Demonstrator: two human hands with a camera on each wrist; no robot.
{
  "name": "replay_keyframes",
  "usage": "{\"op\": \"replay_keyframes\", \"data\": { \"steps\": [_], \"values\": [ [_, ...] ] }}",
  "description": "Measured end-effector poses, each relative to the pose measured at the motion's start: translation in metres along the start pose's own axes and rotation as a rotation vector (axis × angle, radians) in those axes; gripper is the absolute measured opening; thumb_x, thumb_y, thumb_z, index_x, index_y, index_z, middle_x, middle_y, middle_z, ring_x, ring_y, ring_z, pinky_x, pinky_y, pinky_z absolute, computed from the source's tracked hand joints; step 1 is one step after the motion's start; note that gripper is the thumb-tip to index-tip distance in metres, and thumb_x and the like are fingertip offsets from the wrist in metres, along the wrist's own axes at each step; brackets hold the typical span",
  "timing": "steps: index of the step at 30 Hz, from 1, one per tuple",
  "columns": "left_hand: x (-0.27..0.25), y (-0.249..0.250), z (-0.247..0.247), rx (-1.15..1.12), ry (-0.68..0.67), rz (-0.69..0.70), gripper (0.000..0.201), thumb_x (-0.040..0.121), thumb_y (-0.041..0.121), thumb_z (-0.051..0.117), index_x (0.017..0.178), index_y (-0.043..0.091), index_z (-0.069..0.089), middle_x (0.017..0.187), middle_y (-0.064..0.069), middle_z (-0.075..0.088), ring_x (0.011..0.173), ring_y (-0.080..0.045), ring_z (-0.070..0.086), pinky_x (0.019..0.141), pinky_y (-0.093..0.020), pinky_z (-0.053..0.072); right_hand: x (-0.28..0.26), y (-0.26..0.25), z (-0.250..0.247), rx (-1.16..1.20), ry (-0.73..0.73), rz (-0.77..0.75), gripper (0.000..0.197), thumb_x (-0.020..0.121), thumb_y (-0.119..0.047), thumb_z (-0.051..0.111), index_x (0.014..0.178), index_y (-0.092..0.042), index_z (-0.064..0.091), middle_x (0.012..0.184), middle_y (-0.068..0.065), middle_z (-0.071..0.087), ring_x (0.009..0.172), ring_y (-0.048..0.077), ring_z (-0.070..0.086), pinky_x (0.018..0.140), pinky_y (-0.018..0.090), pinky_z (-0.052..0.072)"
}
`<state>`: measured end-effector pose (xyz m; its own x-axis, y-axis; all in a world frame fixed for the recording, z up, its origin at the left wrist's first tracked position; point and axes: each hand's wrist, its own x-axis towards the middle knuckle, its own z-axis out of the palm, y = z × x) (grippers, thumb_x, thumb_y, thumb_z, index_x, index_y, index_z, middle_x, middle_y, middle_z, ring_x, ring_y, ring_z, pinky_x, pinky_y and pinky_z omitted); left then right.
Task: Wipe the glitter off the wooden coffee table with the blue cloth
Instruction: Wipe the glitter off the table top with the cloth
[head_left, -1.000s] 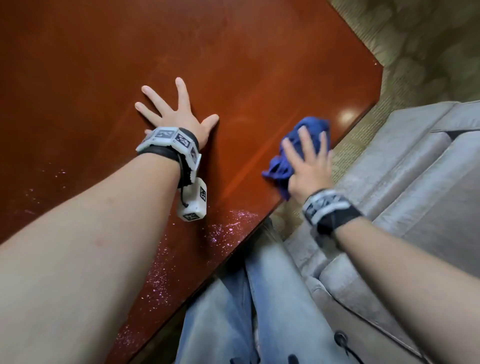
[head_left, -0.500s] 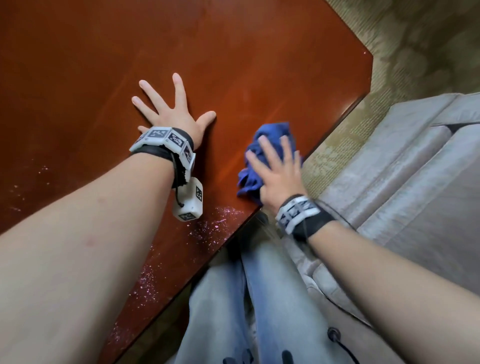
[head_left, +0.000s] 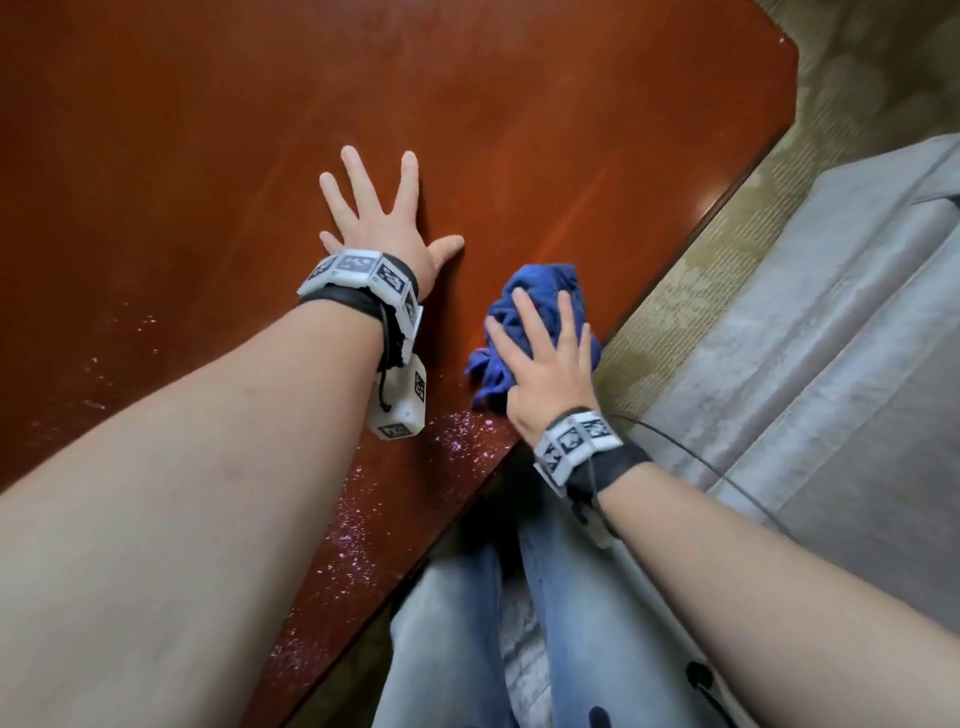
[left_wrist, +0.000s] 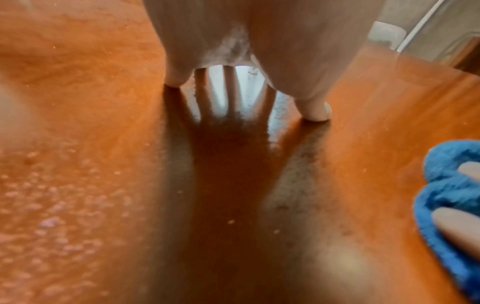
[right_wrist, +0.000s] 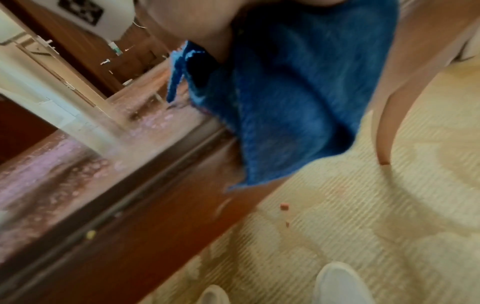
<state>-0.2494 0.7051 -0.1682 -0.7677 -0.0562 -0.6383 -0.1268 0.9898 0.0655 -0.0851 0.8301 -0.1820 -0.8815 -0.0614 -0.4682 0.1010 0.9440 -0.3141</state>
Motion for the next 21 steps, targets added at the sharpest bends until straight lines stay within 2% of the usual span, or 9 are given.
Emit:
{"op": "replay_keyframes", "data": {
  "steps": [2, 5, 7, 9, 13, 16, 17, 19, 21],
  "values": [
    [-0.003, -0.01, 0.001, 0.037, 0.009, 0.04, 0.089, 0.085, 0.066, 0.053, 0.151, 0.043, -0.002, 0.159, -0.006, -0.023, 0.146, -0.035, -0.016, 0.114, -0.059, 0.014, 0.001, 0.017, -0.006, 0.005, -0.015, 0.052, 0.085, 0.06, -0.016, 0.045, 0.143, -0.032, 0.036, 0.157, -0.001, 0.015, 0.141, 0.043, 0.001, 0.109, 0.066, 0.008],
    [-0.006, -0.02, 0.005, 0.065, 0.005, 0.096, 0.089, 0.085, 0.067, 0.052, 0.151, 0.042, -0.002, 0.159, -0.005, -0.024, 0.145, -0.037, -0.016, 0.115, -0.059, 0.012, 0.02, 0.049, -0.03, 0.077, 0.13, 0.255, 0.085, 0.059, -0.011, 0.041, 0.142, -0.029, 0.038, 0.157, 0.003, 0.015, 0.14, 0.047, 0.001, 0.11, 0.064, 0.013],
    [-0.01, -0.031, 0.008, 0.082, 0.006, 0.129, 0.089, 0.085, 0.067, 0.052, 0.151, 0.042, -0.001, 0.159, -0.003, -0.023, 0.145, -0.036, -0.017, 0.115, -0.059, 0.011, 0.028, 0.045, -0.036, 0.098, 0.153, 0.37, 0.083, 0.067, -0.006, 0.042, 0.144, -0.032, 0.031, 0.159, 0.0, 0.005, 0.141, 0.044, -0.006, 0.113, 0.058, 0.01],
    [-0.011, -0.042, 0.009, 0.099, 0.008, 0.172, 0.089, 0.085, 0.067, 0.053, 0.151, 0.042, 0.0, 0.159, -0.002, -0.023, 0.146, -0.034, -0.017, 0.115, -0.058, 0.01, 0.029, 0.016, -0.028, 0.106, 0.207, 0.454, 0.079, 0.071, -0.005, 0.044, 0.144, -0.032, 0.033, 0.159, 0.0, 0.005, 0.141, 0.044, -0.005, 0.111, 0.056, 0.013],
    [-0.009, -0.059, 0.008, 0.111, 0.017, 0.247, 0.086, 0.085, 0.064, 0.055, 0.152, 0.042, 0.004, 0.16, 0.001, -0.019, 0.147, -0.032, -0.014, 0.115, -0.057, 0.012, -0.003, -0.07, 0.031, 0.028, 0.216, 0.26, 0.069, 0.067, -0.02, 0.038, 0.135, -0.028, 0.048, 0.153, 0.007, 0.028, 0.136, 0.052, 0.017, 0.103, 0.067, 0.02],
    [-0.007, -0.072, 0.005, 0.122, 0.021, 0.256, 0.085, 0.085, 0.063, 0.056, 0.151, 0.043, 0.005, 0.16, 0.003, -0.018, 0.147, -0.031, -0.014, 0.115, -0.058, 0.013, -0.041, -0.112, 0.066, 0.086, 0.057, 0.168, 0.078, 0.066, -0.014, 0.046, 0.142, -0.03, 0.037, 0.158, 0.0, 0.012, 0.141, 0.045, 0.0, 0.108, 0.064, 0.006],
    [-0.006, -0.076, 0.003, 0.124, 0.026, 0.253, 0.085, 0.085, 0.063, 0.056, 0.151, 0.043, 0.005, 0.16, 0.003, -0.018, 0.147, -0.031, -0.014, 0.115, -0.058, 0.013, -0.049, -0.112, 0.07, 0.104, 0.013, 0.156, 0.081, 0.066, -0.012, 0.048, 0.143, -0.031, 0.034, 0.158, -0.002, 0.009, 0.141, 0.043, -0.003, 0.109, 0.063, 0.005],
    [-0.006, -0.084, 0.001, 0.132, 0.033, 0.256, 0.086, 0.085, 0.063, 0.055, 0.151, 0.042, 0.005, 0.161, 0.002, -0.017, 0.147, -0.031, -0.013, 0.115, -0.058, 0.012, -0.056, -0.097, 0.065, 0.095, 0.039, 0.173, 0.082, 0.064, -0.011, 0.049, 0.142, -0.03, 0.037, 0.157, -0.001, 0.015, 0.141, 0.045, 0.003, 0.108, 0.064, 0.01],
    [-0.005, -0.088, 0.001, 0.131, 0.034, 0.263, 0.085, 0.086, 0.063, 0.054, 0.152, 0.042, 0.005, 0.161, 0.001, -0.017, 0.147, -0.031, -0.013, 0.115, -0.058, 0.012, -0.047, -0.072, 0.05, 0.087, 0.113, 0.309, 0.077, 0.064, -0.012, 0.044, 0.14, -0.027, 0.041, 0.156, 0.004, 0.021, 0.139, 0.048, 0.01, 0.106, 0.065, 0.015]
  ]
}}
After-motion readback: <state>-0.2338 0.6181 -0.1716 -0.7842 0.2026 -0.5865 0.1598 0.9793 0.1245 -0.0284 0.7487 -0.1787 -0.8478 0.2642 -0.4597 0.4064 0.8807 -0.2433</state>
